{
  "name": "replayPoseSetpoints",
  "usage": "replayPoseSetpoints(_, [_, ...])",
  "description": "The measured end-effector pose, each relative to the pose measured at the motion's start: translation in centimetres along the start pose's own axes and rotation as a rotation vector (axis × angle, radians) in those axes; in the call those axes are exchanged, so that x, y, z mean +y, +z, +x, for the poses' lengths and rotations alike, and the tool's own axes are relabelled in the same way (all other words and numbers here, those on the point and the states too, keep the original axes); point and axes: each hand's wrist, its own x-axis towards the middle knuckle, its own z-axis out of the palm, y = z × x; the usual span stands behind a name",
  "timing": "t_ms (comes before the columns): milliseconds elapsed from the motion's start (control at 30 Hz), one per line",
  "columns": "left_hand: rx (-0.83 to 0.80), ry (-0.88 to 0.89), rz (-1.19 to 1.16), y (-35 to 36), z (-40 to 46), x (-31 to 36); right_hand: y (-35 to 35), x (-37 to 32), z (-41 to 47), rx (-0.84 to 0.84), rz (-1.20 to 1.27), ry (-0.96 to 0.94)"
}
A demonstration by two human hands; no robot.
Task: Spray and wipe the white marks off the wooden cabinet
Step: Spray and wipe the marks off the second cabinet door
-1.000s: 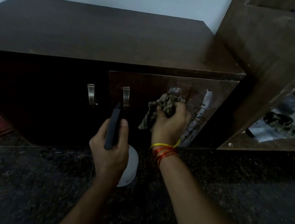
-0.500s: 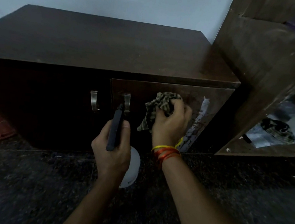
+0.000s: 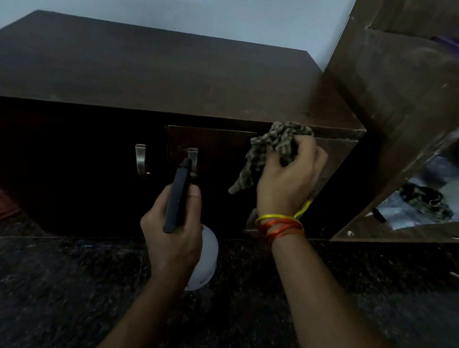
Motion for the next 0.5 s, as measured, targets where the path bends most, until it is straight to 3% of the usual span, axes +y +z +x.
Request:
replayPoseSetpoints(233, [-0.025,-0.005,0.0,0.7,-0.6,-0.1,0.8,-1.3,-0.9,-0.055,-0.058,-0.134])
replayPoseSetpoints(500, [-0.037,-0.024,-0.008,1.8,-0.8,0.1,-0.9,0.3,1.1,-0.036,-0.032,-0.109])
